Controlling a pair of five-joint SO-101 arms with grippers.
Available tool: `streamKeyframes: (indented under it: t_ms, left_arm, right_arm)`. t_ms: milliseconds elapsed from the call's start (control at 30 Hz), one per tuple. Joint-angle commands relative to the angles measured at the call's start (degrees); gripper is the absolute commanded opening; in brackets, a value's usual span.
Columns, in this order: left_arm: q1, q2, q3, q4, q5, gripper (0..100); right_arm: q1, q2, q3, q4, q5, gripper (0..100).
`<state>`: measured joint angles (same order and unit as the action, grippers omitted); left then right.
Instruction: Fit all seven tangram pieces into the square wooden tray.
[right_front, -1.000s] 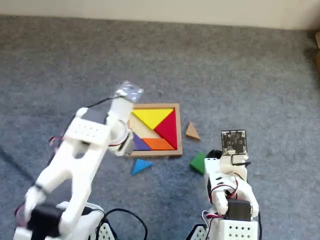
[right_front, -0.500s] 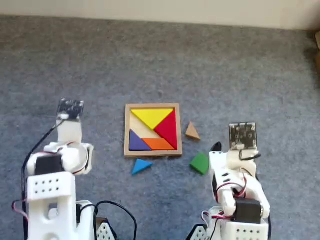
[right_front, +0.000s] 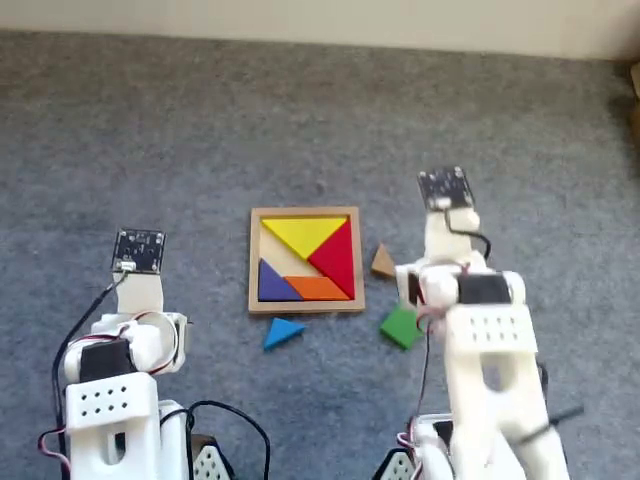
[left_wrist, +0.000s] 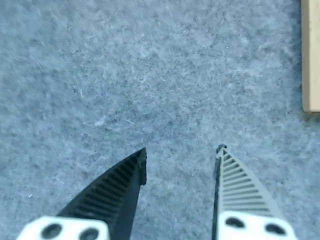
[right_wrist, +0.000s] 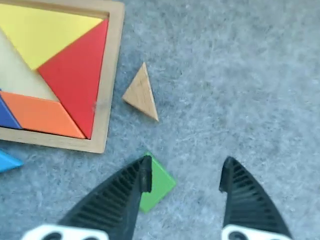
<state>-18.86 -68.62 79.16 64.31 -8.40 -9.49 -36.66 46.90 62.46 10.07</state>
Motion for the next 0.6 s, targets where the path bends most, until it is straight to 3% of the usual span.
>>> streamKeyframes:
  t_ms: [0, 267, 567]
  left_arm:
    - [-0.7, -0.6, -0.1, -1.0, -0.6, 22]
    - [-0.7, -0.6, 0.1, -1.0, -0.6, 22]
    - [-0.7, -0.6, 0.2, -1.0, -0.6, 22]
  right_arm:
    - [-1.0, 7.4, -7.7, -0.2, 4.1, 22.4]
    - [-1.5, 23.6, -18.0, -0.5, 6.9, 22.4]
    - [-6.1, 36.4, -21.4, -10.2, 6.9, 22.4]
